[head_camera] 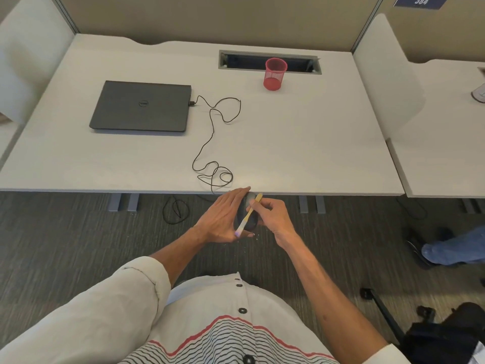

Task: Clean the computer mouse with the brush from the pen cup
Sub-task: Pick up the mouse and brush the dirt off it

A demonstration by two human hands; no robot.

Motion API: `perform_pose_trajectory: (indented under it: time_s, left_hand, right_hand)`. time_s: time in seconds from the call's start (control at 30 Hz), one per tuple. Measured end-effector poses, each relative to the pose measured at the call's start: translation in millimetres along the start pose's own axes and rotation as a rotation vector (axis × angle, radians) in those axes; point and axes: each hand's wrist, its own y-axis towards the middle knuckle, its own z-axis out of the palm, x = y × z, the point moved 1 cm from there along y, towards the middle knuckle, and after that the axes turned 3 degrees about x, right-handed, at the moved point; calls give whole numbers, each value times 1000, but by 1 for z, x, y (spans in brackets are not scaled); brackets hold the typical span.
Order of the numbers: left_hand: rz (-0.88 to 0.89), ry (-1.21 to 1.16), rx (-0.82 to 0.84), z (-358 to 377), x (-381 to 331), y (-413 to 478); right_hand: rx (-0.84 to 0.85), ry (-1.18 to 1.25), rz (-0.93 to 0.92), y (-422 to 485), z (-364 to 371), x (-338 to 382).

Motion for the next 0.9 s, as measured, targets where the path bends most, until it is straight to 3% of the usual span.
perform_pose_trajectory:
  time_s: [0.23,0.43,0.63,0.9]
  left_hand:
    - [-52,-60,-31,-8,10,-6]
    - [-61,-62,-72,-12,15,-11]
    - [-53,-93,-45,-13,17,-11]
    - [-44,-95,-49,-15,13,-7]
  right_hand:
    - [79,49,-12,-3,-2,13]
    - [-169,246,-182,-12,-29,24]
    - [-222,167,-381,-18,-30,21]
    - [-278,-6,-451,-26,-19,26]
